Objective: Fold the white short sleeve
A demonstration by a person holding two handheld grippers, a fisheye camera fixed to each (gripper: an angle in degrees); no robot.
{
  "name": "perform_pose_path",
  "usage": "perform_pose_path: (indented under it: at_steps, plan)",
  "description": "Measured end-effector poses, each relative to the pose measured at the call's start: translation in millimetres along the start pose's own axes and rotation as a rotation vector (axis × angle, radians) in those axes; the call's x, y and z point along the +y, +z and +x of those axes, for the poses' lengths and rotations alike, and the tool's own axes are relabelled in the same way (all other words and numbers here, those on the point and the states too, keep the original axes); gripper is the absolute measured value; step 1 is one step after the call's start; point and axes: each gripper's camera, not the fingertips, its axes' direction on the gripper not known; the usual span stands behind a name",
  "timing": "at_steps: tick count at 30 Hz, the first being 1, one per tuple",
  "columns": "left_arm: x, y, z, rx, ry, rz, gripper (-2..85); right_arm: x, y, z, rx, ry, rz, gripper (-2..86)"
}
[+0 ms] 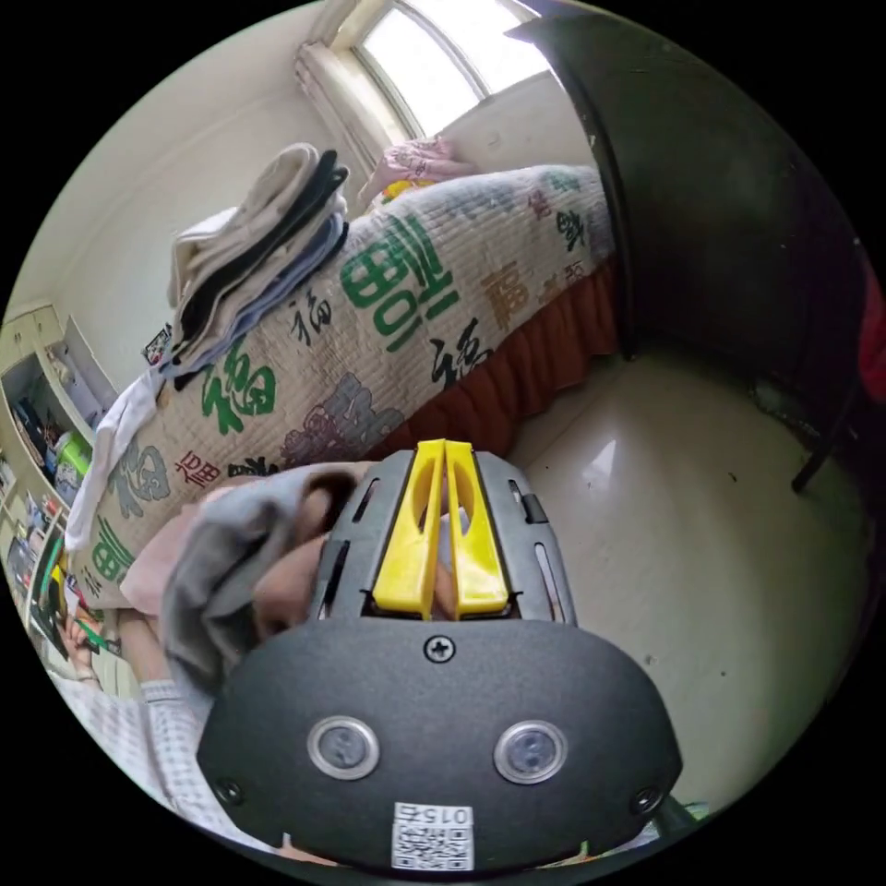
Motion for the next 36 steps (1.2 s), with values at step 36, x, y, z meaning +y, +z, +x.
perform_pose_path:
  at_steps: [36]
  plan:
    - [52, -71, -53, 0.102, -0.097, 0.093, -0.8, 124, -28, -312, 0.431, -0.584, 0.355, 0.2]
